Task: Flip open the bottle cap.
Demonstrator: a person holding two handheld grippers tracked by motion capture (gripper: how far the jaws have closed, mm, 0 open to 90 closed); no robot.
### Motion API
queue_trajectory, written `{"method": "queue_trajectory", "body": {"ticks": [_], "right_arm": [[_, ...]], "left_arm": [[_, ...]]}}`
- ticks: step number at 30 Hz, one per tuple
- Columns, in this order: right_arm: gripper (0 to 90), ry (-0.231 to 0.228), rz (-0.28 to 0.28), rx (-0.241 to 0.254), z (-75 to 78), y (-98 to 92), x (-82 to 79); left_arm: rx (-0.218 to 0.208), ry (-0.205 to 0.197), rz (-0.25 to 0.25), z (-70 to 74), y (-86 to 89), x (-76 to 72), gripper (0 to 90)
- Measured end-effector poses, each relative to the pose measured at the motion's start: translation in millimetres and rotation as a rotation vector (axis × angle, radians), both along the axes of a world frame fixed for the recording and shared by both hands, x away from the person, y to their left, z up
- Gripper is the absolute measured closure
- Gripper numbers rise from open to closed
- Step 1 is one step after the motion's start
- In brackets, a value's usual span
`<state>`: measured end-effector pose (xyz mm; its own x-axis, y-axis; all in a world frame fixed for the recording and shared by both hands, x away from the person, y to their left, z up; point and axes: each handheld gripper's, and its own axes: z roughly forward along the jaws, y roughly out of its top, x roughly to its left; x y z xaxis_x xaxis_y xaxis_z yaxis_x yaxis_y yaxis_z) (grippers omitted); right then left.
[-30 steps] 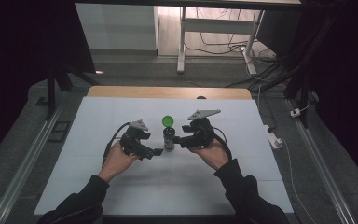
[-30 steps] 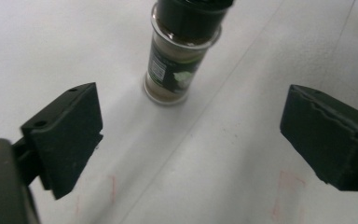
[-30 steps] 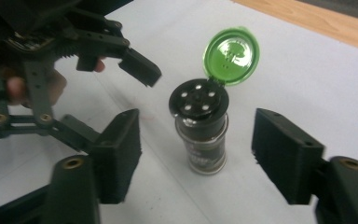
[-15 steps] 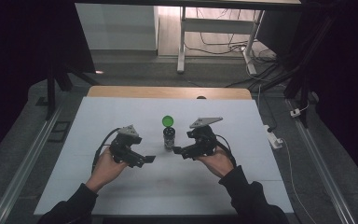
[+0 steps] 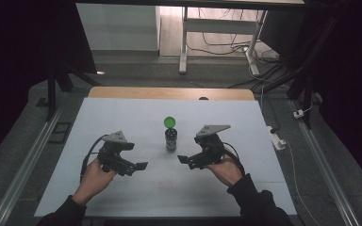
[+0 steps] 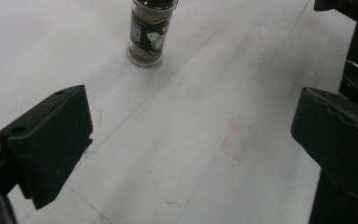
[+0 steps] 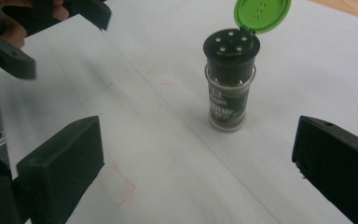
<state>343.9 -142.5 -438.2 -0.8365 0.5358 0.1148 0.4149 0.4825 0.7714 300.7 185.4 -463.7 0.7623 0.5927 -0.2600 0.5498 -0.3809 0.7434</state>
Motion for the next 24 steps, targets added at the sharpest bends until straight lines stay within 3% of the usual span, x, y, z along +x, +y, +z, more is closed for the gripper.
{"method": "queue_trajectory", "body": {"ticks": [5, 14, 24], "right_arm": [[0.0, -0.002, -0.021, -0.006, -1.6, -13.7, -7.2], [0.0, -0.001, -0.082, 0.011, -3.2, -44.9, -20.8], [0.0, -0.009, -0.150, 0.020, -2.6, -82.4, -40.0]], "left_arm": [[-0.029, -0.004, 0.028, 1.7, 11.8, -11.6, 0.0], [-0.047, -0.033, 0.089, 2.9, 37.7, -37.0, 0.0], [-0.066, -0.036, 0.171, 0.9, 68.9, -64.8, 0.0]]}}
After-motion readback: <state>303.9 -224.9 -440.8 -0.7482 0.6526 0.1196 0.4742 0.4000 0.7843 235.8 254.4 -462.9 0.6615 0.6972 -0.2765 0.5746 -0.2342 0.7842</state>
